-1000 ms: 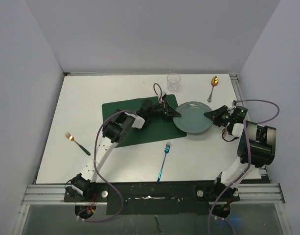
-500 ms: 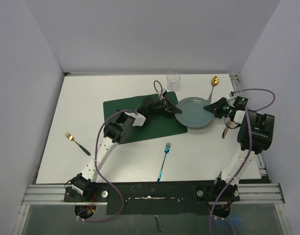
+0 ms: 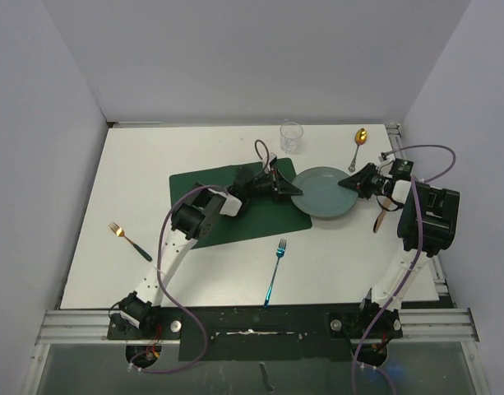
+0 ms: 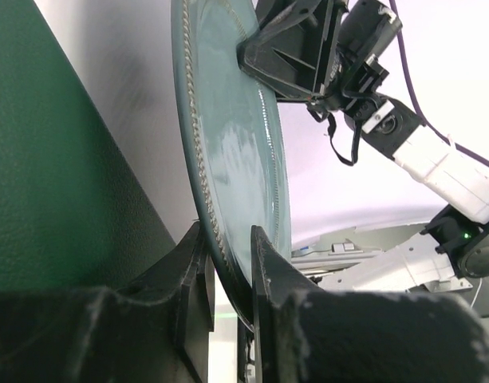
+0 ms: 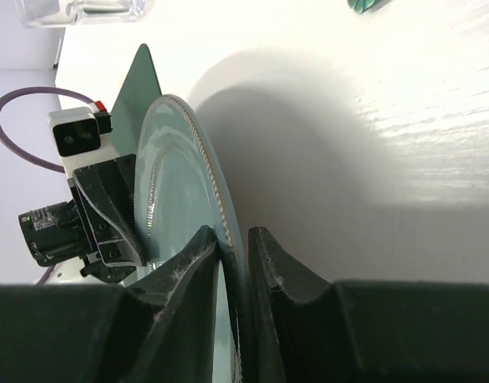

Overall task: Set the dinner table for one person
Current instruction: Place the plate at the center of the board.

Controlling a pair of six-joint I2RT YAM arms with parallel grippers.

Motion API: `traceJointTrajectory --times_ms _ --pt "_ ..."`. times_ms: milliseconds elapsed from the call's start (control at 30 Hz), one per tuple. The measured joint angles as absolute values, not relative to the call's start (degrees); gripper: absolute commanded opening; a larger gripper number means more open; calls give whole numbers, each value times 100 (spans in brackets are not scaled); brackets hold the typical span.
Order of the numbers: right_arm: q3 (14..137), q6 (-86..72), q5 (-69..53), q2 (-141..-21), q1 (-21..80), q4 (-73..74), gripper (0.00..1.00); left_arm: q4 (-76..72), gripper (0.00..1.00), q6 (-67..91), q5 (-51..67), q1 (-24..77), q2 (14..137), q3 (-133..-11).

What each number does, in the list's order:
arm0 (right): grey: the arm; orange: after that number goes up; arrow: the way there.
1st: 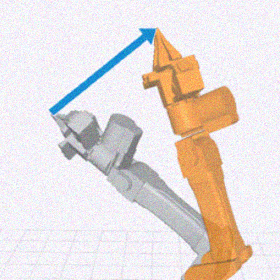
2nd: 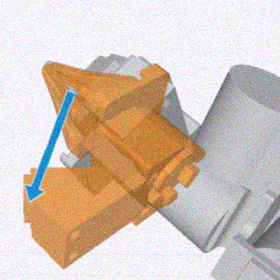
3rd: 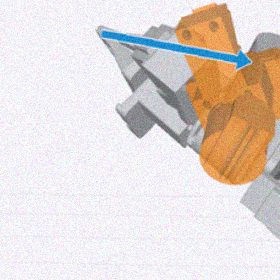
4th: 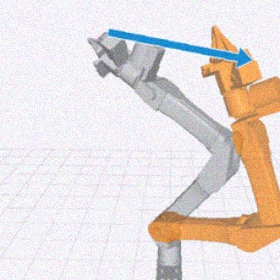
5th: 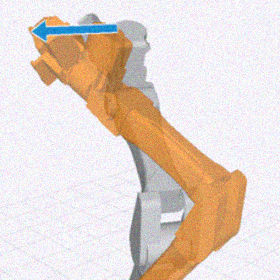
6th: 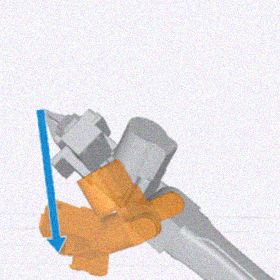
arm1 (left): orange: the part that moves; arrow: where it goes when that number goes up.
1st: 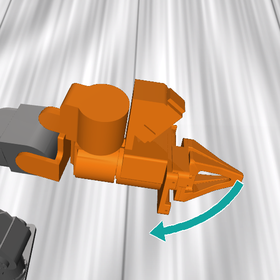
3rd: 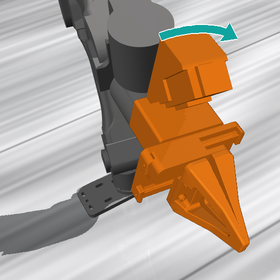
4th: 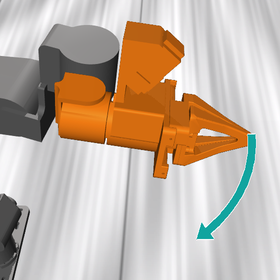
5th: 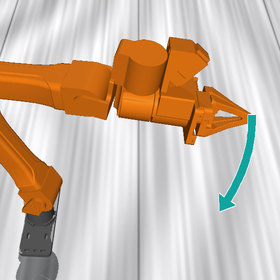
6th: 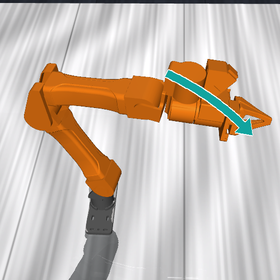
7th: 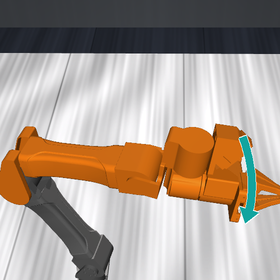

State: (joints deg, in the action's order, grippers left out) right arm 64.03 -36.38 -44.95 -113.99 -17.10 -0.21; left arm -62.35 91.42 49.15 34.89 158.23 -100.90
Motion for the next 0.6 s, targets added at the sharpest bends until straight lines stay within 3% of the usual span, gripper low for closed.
traceJointTrajectory --times_ms 600 --pt "6399 -3297 -4810 -11402 -1557 731 0 -7225 0 9404 5472 3398 15321 -8748"
